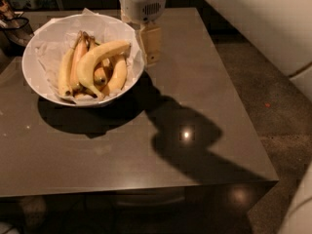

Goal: Pick banana from white bowl

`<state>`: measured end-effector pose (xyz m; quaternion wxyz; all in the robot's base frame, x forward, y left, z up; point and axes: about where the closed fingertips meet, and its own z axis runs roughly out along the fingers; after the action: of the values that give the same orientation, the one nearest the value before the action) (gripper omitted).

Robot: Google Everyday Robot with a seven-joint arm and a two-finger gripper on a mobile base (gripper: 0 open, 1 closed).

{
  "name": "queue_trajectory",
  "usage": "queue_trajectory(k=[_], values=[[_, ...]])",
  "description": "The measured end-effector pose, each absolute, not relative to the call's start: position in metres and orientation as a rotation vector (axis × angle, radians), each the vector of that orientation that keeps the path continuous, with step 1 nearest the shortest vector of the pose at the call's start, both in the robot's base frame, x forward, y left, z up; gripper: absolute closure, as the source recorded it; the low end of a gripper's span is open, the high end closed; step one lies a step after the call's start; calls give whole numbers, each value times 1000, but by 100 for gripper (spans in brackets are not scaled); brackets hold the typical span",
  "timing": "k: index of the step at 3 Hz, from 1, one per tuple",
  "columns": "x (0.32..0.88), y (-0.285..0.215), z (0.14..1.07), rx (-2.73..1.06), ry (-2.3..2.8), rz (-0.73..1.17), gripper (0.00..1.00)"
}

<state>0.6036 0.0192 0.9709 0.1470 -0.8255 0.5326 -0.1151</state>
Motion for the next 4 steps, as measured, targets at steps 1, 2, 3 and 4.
queue_trajectory(k=[1,2,3,4], values=[[610,33,980,-2399,1480,-358,31],[613,52,996,-2417,1389,-361,32],[615,72,1000,-2453,1306,-349,33],[617,86,992,-2496,1255,-327,36]])
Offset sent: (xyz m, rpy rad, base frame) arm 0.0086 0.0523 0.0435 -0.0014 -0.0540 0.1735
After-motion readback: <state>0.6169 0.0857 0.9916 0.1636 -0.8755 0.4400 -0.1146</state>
